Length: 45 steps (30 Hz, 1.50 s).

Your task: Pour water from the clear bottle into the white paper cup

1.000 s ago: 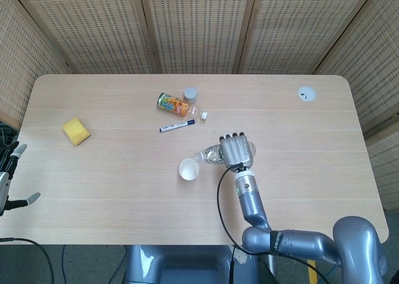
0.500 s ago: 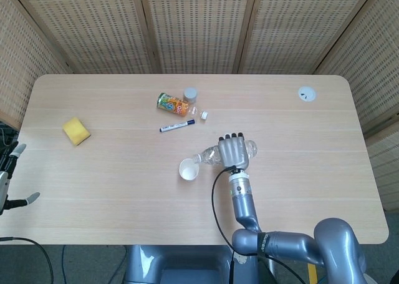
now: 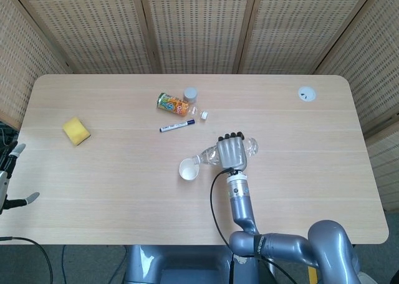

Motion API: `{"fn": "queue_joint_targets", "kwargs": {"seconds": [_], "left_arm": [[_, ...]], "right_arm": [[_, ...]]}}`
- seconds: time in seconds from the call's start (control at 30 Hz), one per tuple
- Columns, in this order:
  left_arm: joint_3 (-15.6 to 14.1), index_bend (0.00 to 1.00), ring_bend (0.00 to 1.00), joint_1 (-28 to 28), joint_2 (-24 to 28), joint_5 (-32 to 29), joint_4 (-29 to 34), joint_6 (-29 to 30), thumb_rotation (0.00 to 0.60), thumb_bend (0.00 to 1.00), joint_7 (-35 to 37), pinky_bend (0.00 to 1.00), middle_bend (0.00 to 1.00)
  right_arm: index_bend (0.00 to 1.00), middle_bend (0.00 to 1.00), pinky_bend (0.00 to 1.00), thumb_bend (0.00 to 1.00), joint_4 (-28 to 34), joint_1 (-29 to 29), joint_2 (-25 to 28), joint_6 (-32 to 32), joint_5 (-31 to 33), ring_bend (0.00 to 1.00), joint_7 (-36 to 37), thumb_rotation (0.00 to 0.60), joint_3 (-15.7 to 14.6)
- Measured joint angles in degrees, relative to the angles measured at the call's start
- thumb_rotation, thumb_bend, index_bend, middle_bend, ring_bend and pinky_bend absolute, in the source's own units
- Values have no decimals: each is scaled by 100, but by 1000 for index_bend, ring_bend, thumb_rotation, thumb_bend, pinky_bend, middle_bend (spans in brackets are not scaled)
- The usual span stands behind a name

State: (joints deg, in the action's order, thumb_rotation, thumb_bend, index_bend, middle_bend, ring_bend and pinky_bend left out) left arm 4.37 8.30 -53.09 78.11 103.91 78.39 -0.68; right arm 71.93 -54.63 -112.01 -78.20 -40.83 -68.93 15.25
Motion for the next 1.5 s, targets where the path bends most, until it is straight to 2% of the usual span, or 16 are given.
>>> {"fn": "queue_joint_targets", "kwargs": {"seconds": [0.43,0.9,1.3,1.5], "left_arm": [[5,0,0,-4,39,-28,18,-6,600,0,57,0,0],[7,0,0,-12,75,-30,12,-6,600,0,141,0,0],[0,0,0,-16,91,-17,5,-8,600,0,182,0,0],[2,0,0,-14,95,-24,-2,-16,600,0,192,0,0]], "right_arm": [[565,602,753,962,-172,-1,-163,-159,-205,637,-515,600,-27],[565,602,753,962,-179,46,-253,-170,-309,637,-710,600,71],[565,602,753,962,-261,103,-251,-147,-463,637,-779,600,73],[565,604,753,962,-240,152,-199,-6,-554,637,-458,600,99]]}}
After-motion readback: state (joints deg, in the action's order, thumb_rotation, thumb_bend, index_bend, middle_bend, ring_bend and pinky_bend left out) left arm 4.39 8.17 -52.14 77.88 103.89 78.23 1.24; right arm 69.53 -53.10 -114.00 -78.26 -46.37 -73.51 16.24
